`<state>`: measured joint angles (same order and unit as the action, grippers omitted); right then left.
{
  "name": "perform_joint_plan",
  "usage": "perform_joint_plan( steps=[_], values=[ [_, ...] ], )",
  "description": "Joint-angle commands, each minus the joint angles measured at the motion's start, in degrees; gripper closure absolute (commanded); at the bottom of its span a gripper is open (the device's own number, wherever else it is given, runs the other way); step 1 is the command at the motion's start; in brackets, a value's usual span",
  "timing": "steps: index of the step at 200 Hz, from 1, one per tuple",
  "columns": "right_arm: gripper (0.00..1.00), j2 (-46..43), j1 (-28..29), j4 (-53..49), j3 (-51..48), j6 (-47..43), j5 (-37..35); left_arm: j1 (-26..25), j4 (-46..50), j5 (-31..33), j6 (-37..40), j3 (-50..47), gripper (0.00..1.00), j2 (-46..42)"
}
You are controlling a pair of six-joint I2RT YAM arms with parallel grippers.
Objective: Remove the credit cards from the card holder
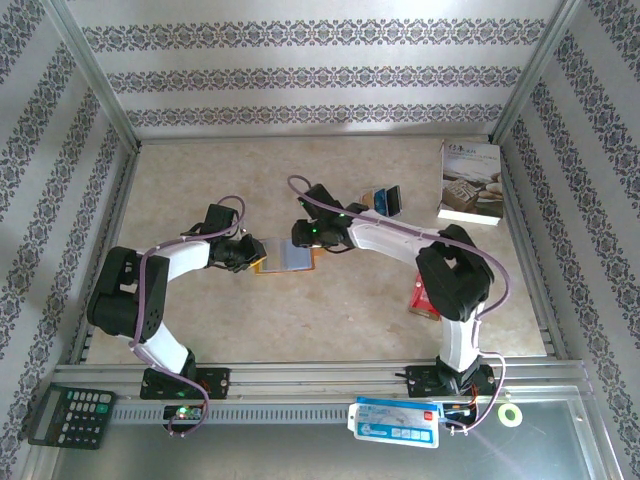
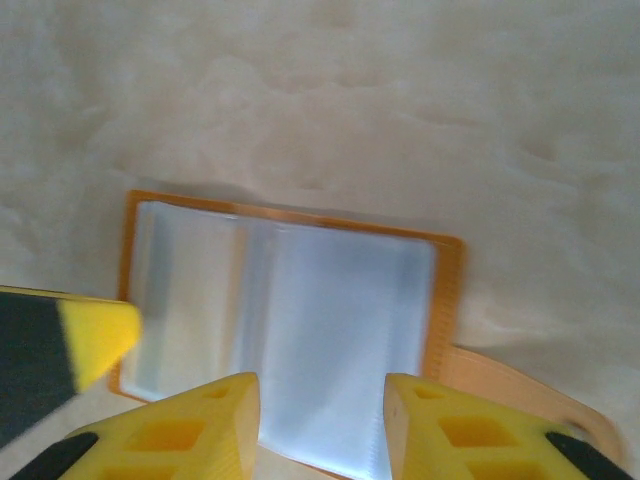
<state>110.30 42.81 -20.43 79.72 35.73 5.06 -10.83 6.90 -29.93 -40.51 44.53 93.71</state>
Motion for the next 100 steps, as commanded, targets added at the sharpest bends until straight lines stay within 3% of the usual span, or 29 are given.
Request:
perform_joint_plan(
  steps=[1, 56, 100],
  values=[
    [0.60, 4.9, 2.6, -4.6, 5.9, -3.8, 0.7, -0.6, 1.5, 0.3, 1.1, 0.2, 0.81, 1.3],
    [0.58, 14.6, 4.2, -12.5, 16.7, -6.3, -2.1, -0.5, 0.9, 0.5, 0.2, -0.9, 0.87, 1.3],
    [0.59, 19.7, 4.7, -16.4, 22.1, -9.0, -0.4, -0.5, 0.1, 0.6, -0.4, -2.0, 0.91, 1.0]
  ],
)
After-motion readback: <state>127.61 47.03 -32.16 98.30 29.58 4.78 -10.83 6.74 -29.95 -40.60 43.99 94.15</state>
